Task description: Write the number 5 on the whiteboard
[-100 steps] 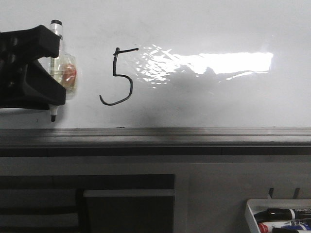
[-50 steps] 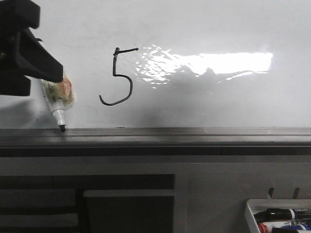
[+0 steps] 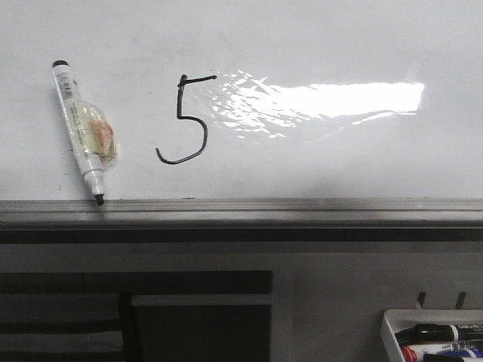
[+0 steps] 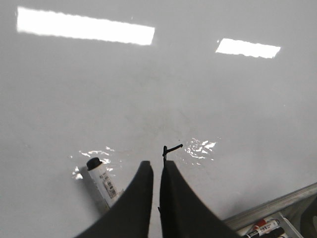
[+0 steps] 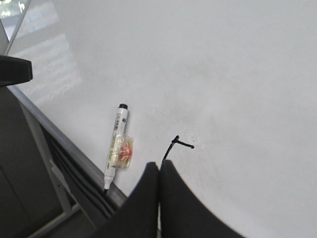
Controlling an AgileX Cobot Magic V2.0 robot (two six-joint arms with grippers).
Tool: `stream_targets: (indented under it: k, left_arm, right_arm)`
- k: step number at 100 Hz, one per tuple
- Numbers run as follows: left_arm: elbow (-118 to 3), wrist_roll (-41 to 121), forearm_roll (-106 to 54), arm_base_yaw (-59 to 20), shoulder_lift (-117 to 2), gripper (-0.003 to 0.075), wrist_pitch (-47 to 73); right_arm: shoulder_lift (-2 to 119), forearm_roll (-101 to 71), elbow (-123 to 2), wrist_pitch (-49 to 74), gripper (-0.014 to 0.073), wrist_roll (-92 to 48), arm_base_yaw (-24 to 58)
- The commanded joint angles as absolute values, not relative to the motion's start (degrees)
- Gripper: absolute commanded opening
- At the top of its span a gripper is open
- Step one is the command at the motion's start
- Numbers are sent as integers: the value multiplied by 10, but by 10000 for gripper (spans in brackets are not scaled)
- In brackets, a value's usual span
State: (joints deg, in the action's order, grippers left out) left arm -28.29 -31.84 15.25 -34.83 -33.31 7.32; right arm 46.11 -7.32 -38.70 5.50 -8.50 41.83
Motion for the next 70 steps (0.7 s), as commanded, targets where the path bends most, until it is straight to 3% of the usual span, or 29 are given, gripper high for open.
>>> stream_targets:
  k: [1,40,70]
  left_arm:
    - [-270,-323,200,-347,-293,-20,19]
    - [-141,-323,235,-347,-204,-20,-13]
    - [-138,-323,235,-347,-204,-20,-21]
  right_arm:
    - [399,-59,-337,-60,-58,-90,415]
    - [161,-59,-115,-116,-59,-90,415]
    - [131,-59,-94,-115,-62,-90,415]
